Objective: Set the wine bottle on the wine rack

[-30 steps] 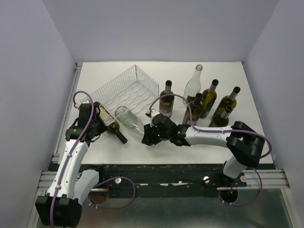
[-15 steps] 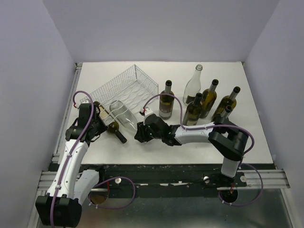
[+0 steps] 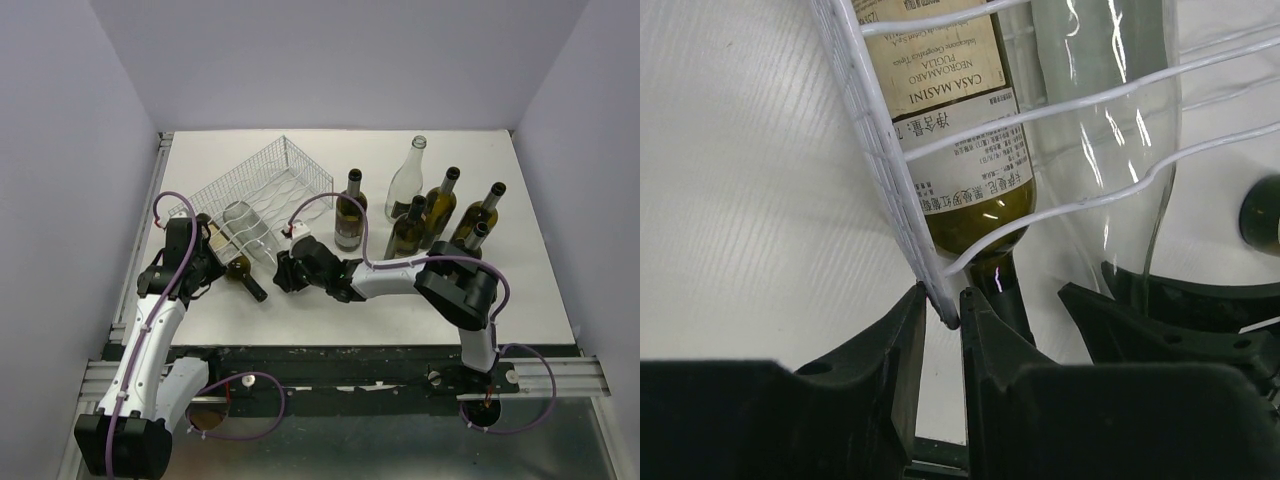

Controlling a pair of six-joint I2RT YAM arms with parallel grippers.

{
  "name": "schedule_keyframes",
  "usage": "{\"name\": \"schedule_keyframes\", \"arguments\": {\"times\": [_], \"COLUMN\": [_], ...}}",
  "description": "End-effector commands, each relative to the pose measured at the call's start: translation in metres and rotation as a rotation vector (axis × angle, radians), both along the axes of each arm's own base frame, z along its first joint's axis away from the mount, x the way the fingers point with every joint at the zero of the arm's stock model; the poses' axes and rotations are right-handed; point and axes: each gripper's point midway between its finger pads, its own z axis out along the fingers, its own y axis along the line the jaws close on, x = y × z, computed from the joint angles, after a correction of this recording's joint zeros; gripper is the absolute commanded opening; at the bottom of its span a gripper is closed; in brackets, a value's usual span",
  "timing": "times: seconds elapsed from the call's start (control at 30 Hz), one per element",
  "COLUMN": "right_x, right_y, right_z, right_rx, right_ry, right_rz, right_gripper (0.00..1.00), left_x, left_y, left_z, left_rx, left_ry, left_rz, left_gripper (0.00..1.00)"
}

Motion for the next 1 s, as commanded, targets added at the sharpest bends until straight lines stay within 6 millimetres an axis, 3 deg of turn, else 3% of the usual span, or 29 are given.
{"name": "schedule_keyframes", "arguments": {"times": [0.0,0.53,0.77,0.97], "right_x": [0.037,0.062,0.068,0.070], "right_y": [0.040,0.052,0.052,0.051], "right_z": [0.079,0.066,0.056,0.052], "right_rx": [0.204,0.111,0.058,0.029], "right_ry": [-0.223,-0.295,-0.285,-0.282], "right_rz": [-0.047,-0.080,-0.099,-0.100], "right_gripper": [0.01,0.03,0.27,0.60], "left_x": [-0.002,-0.003,-0.003,-0.001], "left_y": [-0.002,-0.003,-0.003,-0.002], "left_z": [0.009,0.009,0.010,0.016], "left_rx": [-0.016,-0.018,-0.017,-0.013], "left_ry": [-0.017,-0.025,-0.031,-0.051], "left_rz": [-0.010,-0.017,-0.017,-0.018], "left_gripper": [0.30,0.30,0.30,0.30]}}
